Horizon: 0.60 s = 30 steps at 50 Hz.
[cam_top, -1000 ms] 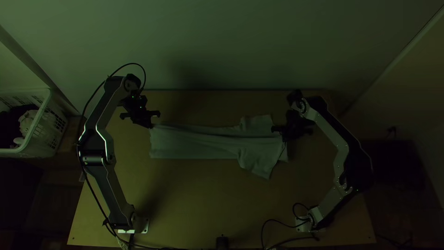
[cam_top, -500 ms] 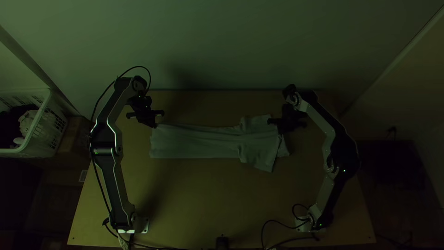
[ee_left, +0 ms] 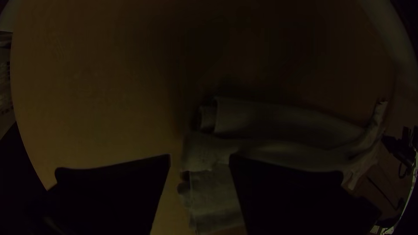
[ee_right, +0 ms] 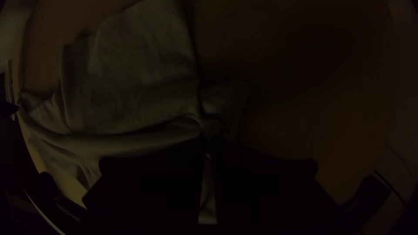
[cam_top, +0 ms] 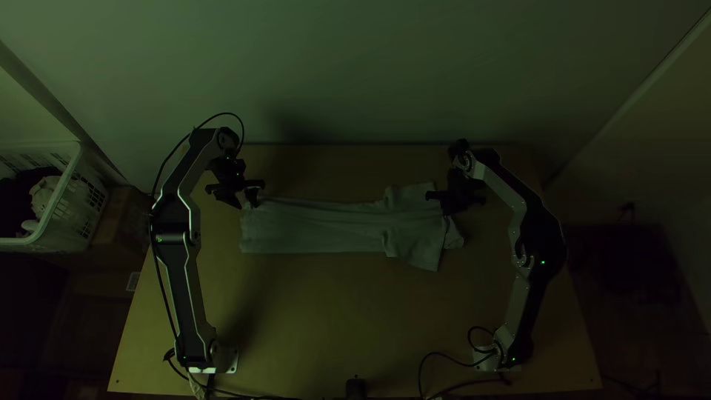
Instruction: Fold the t-shirt
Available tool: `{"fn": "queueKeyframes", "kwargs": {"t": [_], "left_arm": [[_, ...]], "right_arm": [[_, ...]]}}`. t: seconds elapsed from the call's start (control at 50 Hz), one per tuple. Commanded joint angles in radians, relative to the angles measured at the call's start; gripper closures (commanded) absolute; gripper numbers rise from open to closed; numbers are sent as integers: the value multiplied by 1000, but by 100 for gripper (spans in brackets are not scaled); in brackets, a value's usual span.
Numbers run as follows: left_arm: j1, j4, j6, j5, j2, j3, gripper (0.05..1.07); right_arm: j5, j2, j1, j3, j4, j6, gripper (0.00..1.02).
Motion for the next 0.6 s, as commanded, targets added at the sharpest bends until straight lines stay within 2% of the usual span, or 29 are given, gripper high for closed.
{"fn": "queueKeyframes", "kwargs": {"t": [0.0, 0.08, 0.1, 0.16, 0.42, 0.58], "left_arm": [[12, -14, -21, -8, -1, 8, 9], [16, -14, -23, -7, -16, 8, 9], [16, -14, -21, -8, -19, 8, 9], [21, -14, -21, -8, -30, 8, 9], [32, -18, -18, -1, -96, 6, 9], [44, -21, -19, 18, -146, 5, 9]], "right_arm": [[22, 9, -10, 23, 9, -34, 87], [25, -12, -13, 20, 17, -57, 83], [26, -19, -13, 20, 23, -67, 81], [23, -35, -18, 17, 23, -81, 62], [42, -88, -6, 17, -5, -98, 30], [42, -149, -6, 17, -12, -92, 19]]}}
